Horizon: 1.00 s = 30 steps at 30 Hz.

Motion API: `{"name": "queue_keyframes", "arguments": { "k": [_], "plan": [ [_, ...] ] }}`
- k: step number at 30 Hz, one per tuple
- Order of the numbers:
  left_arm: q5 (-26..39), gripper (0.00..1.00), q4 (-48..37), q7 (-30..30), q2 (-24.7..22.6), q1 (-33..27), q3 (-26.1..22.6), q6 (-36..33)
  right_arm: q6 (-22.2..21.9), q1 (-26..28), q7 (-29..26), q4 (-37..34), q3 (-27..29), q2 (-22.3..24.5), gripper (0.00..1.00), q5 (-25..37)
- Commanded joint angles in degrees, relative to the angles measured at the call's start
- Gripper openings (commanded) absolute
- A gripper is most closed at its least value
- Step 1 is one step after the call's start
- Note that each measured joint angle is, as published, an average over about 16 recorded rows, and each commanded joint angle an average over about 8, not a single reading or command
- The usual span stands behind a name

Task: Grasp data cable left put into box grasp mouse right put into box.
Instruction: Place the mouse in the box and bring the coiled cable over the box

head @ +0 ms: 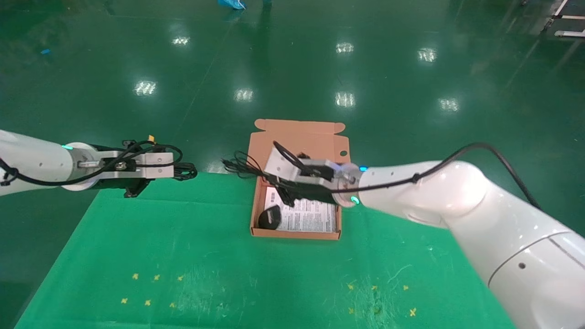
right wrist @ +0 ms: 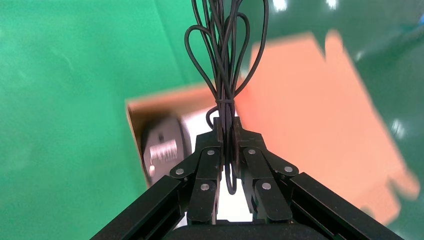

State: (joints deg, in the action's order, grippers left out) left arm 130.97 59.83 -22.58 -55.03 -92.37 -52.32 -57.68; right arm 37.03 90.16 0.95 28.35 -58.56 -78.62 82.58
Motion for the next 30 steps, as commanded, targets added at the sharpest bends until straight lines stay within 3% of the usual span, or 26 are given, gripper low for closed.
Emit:
{"name": "queue_keyframes", "arguments": {
  "k": [1,6,17,22,30],
  "plan": [
    [0.1,0.00,0.2,-0.2,0.0,0.0,0.0,0.0,-1.0,-0.3,-2.7,-1.5,-1.9,0.0,0.38,-0.6],
    [0.2,0.00,0.4,-0.2,0.1,0.1,0.0,-0.1,-1.3,0.3,-4.0,-2.8,-5.9,0.0,1.00,0.3],
    [-0.7,0.00,-0.7,0.8,-2.1,1.4,-0.4,1.6,-1.3,0.4,-4.7,-0.4,-6.7,1.7,1.00,0.5],
    [-2.3,0.00,-5.0,4.2,-6.6,3.0,-1.0,6.0,-1.4,1.4,-5.2,0.9,-6.9,4.5,1.00,0.7],
    [-7.1,0.00,-15.8,13.0,-16.4,4.5,-1.0,16.6,-1.8,4.0,-5.4,5.1,-6.4,14.1,1.00,2.0]
  ]
}}
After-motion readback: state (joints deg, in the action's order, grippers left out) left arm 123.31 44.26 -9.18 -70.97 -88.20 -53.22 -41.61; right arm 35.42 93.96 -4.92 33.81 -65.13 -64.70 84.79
